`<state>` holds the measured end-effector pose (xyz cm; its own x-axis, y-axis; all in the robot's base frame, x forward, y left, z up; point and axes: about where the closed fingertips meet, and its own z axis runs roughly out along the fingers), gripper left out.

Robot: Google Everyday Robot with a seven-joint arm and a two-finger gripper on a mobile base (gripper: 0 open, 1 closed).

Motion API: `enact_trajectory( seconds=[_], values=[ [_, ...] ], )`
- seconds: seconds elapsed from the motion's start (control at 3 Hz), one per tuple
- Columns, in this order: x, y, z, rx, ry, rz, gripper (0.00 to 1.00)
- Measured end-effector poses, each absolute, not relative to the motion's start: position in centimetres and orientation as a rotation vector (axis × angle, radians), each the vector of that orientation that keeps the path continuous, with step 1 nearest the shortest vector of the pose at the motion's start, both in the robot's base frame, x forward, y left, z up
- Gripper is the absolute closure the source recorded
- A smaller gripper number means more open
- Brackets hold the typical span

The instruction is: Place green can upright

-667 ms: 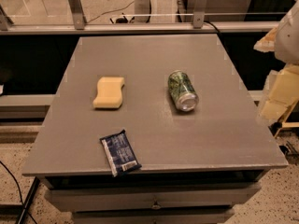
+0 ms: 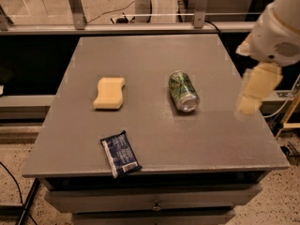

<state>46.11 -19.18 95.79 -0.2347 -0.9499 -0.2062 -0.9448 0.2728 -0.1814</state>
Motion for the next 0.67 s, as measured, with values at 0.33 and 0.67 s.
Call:
enact_trajectory(
  seconds=[0.33,0.67],
  values=[
    [49.5,-15.2,92.9,-1.765,2.336,0.05,0.0],
    [53.3,-11.3,90.2,-1.713,2.459,0.078,0.0]
  ],
)
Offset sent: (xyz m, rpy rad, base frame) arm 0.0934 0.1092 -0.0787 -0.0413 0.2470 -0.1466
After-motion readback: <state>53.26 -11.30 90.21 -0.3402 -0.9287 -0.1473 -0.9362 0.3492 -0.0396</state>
